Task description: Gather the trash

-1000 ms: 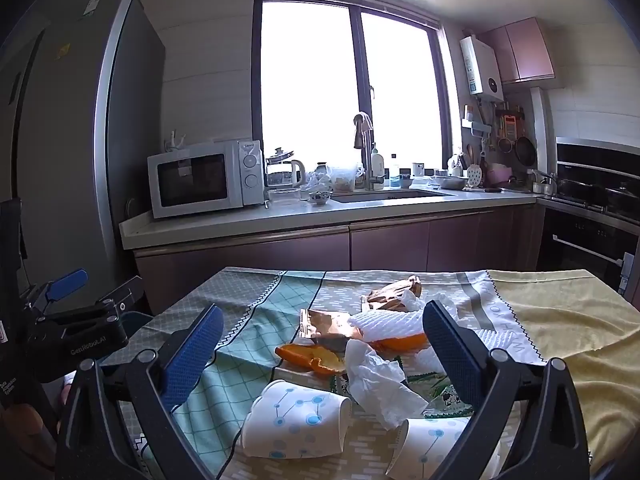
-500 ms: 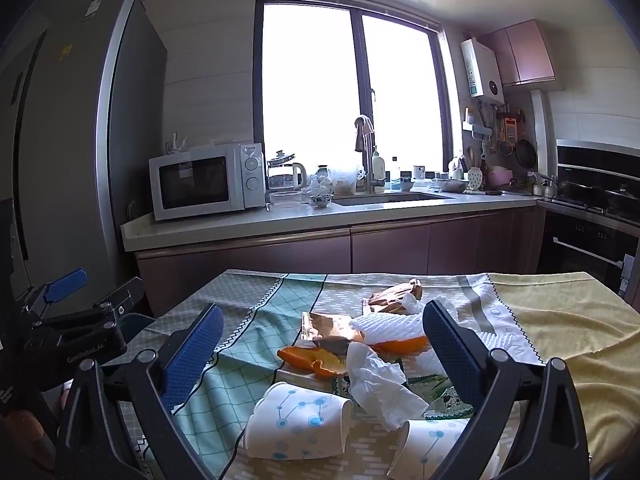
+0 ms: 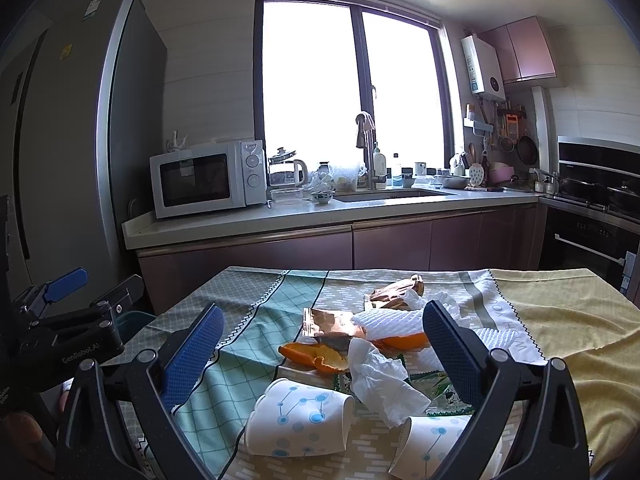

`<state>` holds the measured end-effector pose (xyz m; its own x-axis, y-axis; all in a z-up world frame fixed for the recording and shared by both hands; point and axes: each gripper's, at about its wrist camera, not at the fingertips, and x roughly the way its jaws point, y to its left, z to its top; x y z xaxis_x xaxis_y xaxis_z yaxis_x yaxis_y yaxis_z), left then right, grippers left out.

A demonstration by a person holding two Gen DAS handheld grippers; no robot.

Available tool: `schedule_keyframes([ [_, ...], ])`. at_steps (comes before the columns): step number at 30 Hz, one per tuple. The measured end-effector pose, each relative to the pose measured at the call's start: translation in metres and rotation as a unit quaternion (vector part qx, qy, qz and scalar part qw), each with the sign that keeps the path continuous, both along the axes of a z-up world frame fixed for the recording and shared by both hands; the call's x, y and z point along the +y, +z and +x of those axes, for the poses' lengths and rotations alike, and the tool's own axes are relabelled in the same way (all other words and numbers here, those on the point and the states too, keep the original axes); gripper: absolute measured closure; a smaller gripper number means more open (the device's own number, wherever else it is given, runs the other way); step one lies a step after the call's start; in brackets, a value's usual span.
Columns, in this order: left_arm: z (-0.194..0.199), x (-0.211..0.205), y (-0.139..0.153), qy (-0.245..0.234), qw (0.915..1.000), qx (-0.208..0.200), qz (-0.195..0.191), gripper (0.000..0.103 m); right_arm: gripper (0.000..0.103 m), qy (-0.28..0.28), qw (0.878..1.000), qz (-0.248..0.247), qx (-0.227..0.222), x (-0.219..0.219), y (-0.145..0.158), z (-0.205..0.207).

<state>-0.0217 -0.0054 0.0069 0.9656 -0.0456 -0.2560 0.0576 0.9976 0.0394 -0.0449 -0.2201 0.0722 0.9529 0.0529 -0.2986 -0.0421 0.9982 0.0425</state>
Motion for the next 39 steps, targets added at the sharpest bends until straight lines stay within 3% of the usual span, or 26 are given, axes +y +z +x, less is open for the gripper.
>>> schedule_keyframes([
  [39,-0.0012,-0.0053,-0.0041,-0.012,0.9999,0.006,-0.005,0.006,0.007,-0.002,1.0,0.01,0.006,-0.0029,-0.0037,0.0013],
])
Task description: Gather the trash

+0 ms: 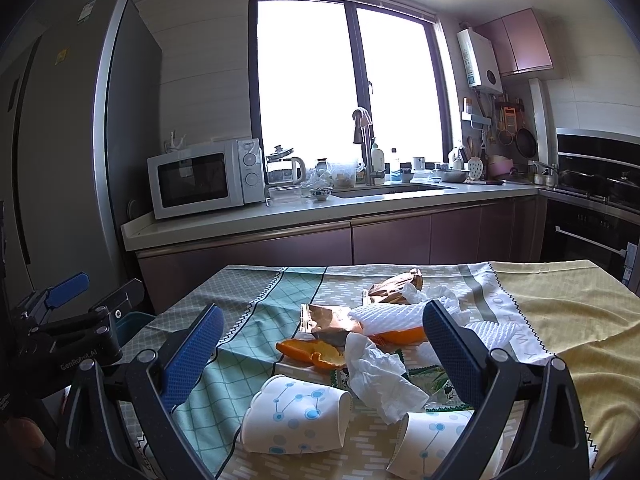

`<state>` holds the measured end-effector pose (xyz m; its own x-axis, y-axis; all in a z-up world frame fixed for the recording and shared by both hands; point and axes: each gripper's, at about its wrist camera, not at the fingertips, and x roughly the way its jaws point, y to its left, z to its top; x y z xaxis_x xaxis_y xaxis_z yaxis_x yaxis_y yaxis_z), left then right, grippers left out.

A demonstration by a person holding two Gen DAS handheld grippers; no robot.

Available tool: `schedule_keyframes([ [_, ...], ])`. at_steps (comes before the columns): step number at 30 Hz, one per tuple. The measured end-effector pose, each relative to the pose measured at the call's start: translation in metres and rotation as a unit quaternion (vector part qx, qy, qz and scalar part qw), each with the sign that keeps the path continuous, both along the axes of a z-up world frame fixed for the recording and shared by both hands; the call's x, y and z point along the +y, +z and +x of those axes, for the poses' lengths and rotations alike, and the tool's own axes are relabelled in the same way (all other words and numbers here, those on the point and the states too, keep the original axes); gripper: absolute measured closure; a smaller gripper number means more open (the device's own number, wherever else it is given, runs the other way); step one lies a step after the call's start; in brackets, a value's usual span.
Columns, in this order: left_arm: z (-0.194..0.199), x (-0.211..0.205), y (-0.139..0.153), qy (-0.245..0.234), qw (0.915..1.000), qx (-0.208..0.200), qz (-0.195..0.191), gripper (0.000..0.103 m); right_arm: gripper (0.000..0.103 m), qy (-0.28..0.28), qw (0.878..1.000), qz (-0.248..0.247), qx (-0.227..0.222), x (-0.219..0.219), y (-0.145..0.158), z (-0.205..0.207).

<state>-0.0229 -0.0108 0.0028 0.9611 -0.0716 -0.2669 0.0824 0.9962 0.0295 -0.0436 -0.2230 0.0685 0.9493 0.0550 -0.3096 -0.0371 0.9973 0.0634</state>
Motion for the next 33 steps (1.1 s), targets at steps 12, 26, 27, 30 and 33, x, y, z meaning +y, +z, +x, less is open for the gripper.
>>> schedule_keyframes([
  [12,0.005,-0.002,-0.004,-0.008,0.9999,0.011,-0.001,0.006,0.007,0.004,1.0,0.01,0.007,-0.007,-0.002,0.002],
  [26,0.032,-0.022,-0.036,-0.114,0.9885,0.1,0.005,0.006,0.007,-0.044,0.997,0.027,0.065,-0.063,-0.025,-0.006],
  [27,0.032,-0.027,-0.041,-0.131,0.9852,0.11,0.005,0.006,0.006,-0.052,0.995,0.03,0.074,-0.07,-0.029,-0.008],
  [30,0.035,-0.041,-0.055,-0.187,0.9721,0.142,0.001,0.01,0.006,-0.067,0.992,0.045,0.099,-0.09,-0.042,-0.014],
  [33,0.041,-0.057,-0.069,-0.234,0.9565,0.175,-0.006,0.016,0.009,-0.067,0.987,0.068,0.125,-0.103,-0.055,-0.017],
])
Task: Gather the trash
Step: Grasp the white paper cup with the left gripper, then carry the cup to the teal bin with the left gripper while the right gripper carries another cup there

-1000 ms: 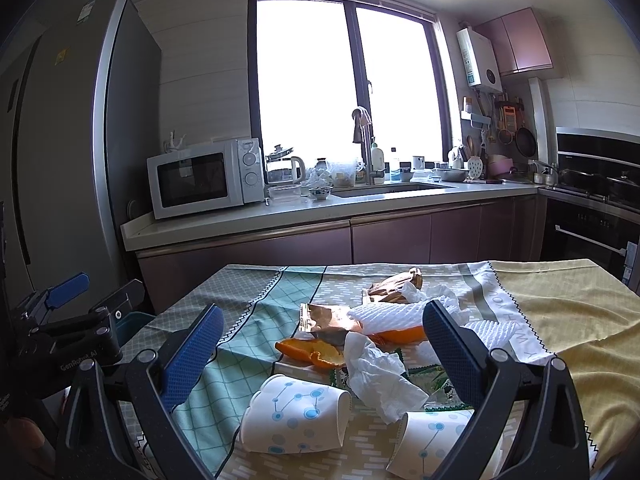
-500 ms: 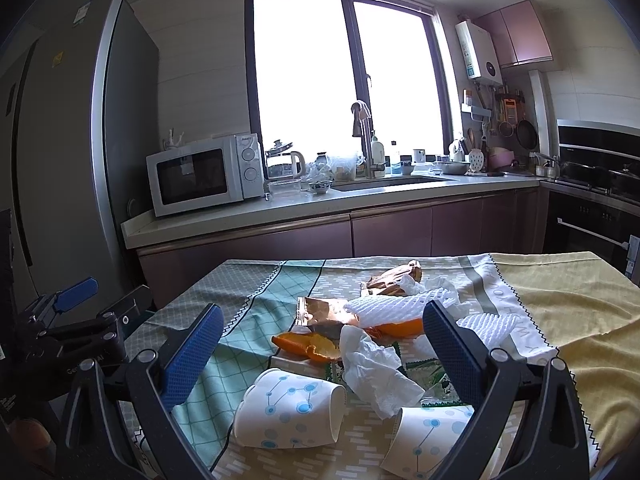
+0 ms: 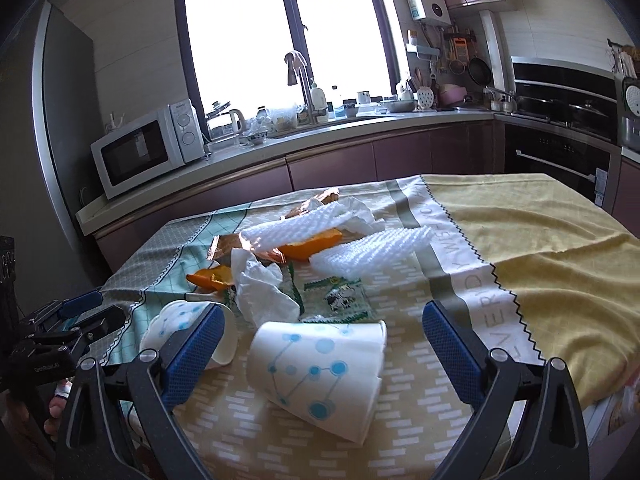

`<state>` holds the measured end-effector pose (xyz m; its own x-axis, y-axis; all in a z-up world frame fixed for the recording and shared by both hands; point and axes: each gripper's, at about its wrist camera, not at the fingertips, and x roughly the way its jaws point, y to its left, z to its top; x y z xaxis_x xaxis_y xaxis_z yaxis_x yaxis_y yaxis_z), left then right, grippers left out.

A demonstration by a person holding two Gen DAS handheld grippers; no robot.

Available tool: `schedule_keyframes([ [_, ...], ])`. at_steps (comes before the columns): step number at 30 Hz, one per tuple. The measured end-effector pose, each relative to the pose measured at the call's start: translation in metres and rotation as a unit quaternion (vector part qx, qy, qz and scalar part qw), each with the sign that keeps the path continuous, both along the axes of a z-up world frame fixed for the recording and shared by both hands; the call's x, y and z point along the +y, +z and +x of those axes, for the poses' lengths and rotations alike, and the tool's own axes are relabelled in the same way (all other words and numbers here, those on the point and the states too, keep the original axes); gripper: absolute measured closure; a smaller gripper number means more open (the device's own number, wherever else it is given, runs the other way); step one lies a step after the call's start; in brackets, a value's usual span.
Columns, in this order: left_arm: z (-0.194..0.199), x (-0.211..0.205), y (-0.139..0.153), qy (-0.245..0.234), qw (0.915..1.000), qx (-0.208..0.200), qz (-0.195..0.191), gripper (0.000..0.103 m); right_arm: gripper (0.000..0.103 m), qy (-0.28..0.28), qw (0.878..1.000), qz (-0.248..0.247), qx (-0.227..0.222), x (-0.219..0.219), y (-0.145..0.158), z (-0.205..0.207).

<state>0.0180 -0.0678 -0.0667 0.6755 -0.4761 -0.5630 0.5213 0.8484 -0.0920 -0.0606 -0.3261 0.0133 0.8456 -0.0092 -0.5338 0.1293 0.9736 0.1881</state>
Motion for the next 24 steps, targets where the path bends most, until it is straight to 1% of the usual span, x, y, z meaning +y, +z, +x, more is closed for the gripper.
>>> schedule_keyframes([
  [2,0.003,-0.011,-0.008,-0.025,0.9995,0.02,-0.001,0.018,0.015,0.006,1.0,0.016,0.015,-0.006,-0.008,0.0],
  [3,0.004,-0.016,-0.012,-0.035,0.999,0.028,0.001,0.023,0.017,0.009,0.999,0.023,0.021,-0.007,-0.012,0.0],
  [6,0.008,-0.026,-0.022,-0.056,0.997,0.054,0.006,0.031,0.027,0.018,0.998,0.044,0.033,-0.01,-0.021,-0.001],
  [8,0.009,-0.029,-0.025,-0.07,0.995,0.071,0.0,0.036,0.034,0.025,0.997,0.064,0.033,-0.011,-0.024,-0.001],
  [9,0.01,-0.029,-0.025,-0.076,0.9938,0.08,-0.004,0.041,0.036,0.028,0.997,0.071,0.032,-0.012,-0.025,-0.001],
  [11,0.012,-0.034,-0.028,-0.09,0.9915,0.094,-0.01,0.051,0.044,0.034,0.996,0.081,0.03,-0.012,-0.024,0.0],
  [12,0.013,-0.036,-0.03,-0.096,0.9903,0.099,-0.011,0.061,0.045,0.035,0.995,0.084,0.029,-0.012,-0.024,-0.001],
  [13,0.014,-0.038,-0.031,-0.101,0.9894,0.104,-0.012,0.065,0.05,0.039,0.995,0.087,0.027,-0.012,-0.023,-0.001],
  [14,0.014,-0.038,-0.031,-0.104,0.9887,0.107,-0.013,0.067,0.054,0.043,0.995,0.09,0.025,-0.012,-0.023,-0.002],
  [16,0.014,-0.039,-0.031,-0.108,0.9876,0.112,-0.019,0.078,0.059,0.048,0.994,0.095,0.022,-0.011,-0.02,-0.003],
  [18,0.013,-0.038,-0.029,-0.111,0.9868,0.114,-0.026,0.086,0.066,0.055,0.993,0.105,0.018,-0.013,-0.018,-0.005],
  [20,0.012,-0.038,-0.027,-0.115,0.9867,0.11,-0.032,0.09,0.079,0.065,0.991,0.12,0.014,-0.014,-0.016,-0.008],
  [21,0.009,-0.035,-0.023,-0.117,0.9868,0.107,-0.034,0.093,0.081,0.067,0.991,0.119,0.013,-0.013,-0.015,-0.009],
  [22,0.006,-0.034,-0.02,-0.118,0.987,0.103,-0.036,0.097,0.085,0.071,0.99,0.118,0.013,-0.012,-0.013,-0.01],
  [23,0.004,-0.032,-0.016,-0.119,0.9871,0.1,-0.039,0.1,0.09,0.075,0.99,0.119,0.012,-0.011,-0.012,-0.011],
  [24,0.002,-0.03,-0.013,-0.12,0.9873,0.097,-0.04,0.099,0.092,0.08,0.989,0.121,0.012,-0.01,-0.01,-0.012],
])
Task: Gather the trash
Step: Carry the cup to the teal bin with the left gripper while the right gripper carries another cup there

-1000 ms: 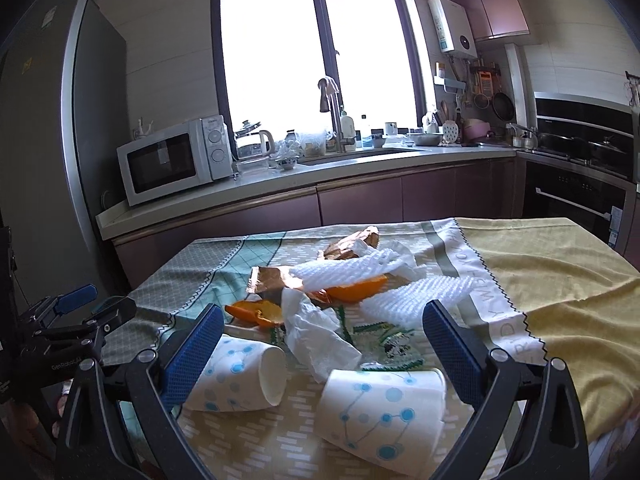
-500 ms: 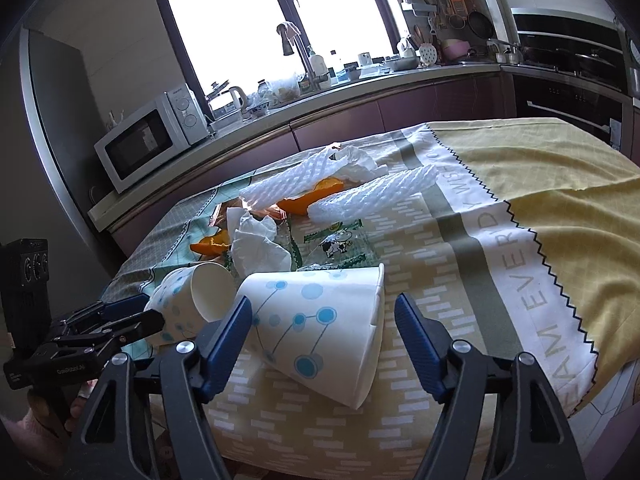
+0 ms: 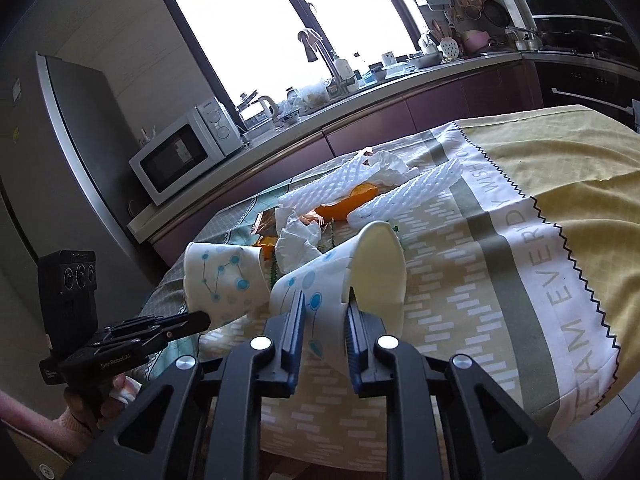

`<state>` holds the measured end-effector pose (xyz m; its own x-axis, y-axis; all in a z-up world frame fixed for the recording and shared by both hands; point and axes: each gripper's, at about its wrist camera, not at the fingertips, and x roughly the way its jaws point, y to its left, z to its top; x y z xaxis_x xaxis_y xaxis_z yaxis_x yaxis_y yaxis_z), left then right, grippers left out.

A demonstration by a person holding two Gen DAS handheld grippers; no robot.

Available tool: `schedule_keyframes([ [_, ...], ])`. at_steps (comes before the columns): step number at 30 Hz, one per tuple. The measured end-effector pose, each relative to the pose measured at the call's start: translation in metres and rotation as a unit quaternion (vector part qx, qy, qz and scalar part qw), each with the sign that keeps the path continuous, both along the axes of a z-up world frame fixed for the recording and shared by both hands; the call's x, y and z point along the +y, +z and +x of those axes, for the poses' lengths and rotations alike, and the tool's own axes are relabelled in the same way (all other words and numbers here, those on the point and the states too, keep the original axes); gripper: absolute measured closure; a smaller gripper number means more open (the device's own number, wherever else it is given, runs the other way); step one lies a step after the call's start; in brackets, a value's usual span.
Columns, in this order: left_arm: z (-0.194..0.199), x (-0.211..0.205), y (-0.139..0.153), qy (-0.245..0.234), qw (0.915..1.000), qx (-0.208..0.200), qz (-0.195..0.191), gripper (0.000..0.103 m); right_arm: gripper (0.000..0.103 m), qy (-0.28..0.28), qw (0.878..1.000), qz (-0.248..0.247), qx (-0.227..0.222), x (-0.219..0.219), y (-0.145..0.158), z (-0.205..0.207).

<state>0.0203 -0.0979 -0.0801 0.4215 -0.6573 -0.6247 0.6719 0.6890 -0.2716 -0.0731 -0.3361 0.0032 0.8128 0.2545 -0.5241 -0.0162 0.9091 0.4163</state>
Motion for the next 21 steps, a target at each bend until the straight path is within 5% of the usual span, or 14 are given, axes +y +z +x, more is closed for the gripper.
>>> schedule_keyframes([
  [3,-0.005,0.008,0.009,-0.002,0.9999,-0.007,-0.01,0.1,0.101,0.008,1.0,-0.007,-0.002,0.005,0.007,-0.005],
  [12,-0.012,0.062,0.041,0.029,0.9981,-0.044,-0.032,0.1,0.1,0.059,0.997,-0.035,-0.041,0.038,0.046,-0.012],
  [21,0.004,0.178,0.074,0.168,0.982,-0.085,-0.014,0.1,0.1,0.21,0.975,-0.031,-0.069,0.135,0.063,0.053],
])
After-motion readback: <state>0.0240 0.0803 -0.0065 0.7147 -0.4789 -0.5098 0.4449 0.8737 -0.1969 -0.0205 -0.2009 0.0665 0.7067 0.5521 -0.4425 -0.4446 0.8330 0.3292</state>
